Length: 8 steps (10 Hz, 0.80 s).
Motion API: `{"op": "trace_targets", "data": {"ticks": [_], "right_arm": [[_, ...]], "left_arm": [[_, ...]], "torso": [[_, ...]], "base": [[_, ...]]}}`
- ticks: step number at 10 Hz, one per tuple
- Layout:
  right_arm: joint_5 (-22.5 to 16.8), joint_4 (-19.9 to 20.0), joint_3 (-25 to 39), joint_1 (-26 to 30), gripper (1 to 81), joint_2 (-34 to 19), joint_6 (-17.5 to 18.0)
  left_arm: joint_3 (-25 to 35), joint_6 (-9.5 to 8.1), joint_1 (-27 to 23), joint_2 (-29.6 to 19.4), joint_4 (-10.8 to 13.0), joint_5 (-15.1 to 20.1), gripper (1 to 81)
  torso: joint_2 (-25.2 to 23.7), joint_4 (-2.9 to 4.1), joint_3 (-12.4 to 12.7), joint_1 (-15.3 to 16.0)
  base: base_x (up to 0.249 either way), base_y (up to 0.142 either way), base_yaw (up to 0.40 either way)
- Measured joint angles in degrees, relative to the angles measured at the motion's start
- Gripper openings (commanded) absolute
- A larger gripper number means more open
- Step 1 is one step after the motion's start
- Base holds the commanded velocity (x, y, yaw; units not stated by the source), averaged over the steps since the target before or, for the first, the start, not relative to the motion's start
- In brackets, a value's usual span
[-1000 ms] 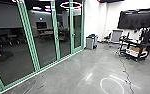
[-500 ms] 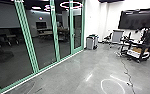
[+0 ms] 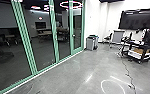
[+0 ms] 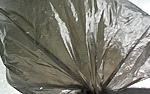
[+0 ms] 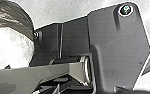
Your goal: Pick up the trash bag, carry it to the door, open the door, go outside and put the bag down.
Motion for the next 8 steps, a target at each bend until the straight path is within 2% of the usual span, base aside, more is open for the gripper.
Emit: {"op": "trace_targets", "data": {"ticks": [8], "right_arm": [[-0.09,-0.01,-0.02,0.02,81.1,-0.17,0.00]], "left_arm": [[0.00,0.00,0.00,0.24,0.00,-0.12,1.0]], "torso": [[0.00,0.00,0.00,0.05]], "base": [[0.157,-0.067,0.000]]}}
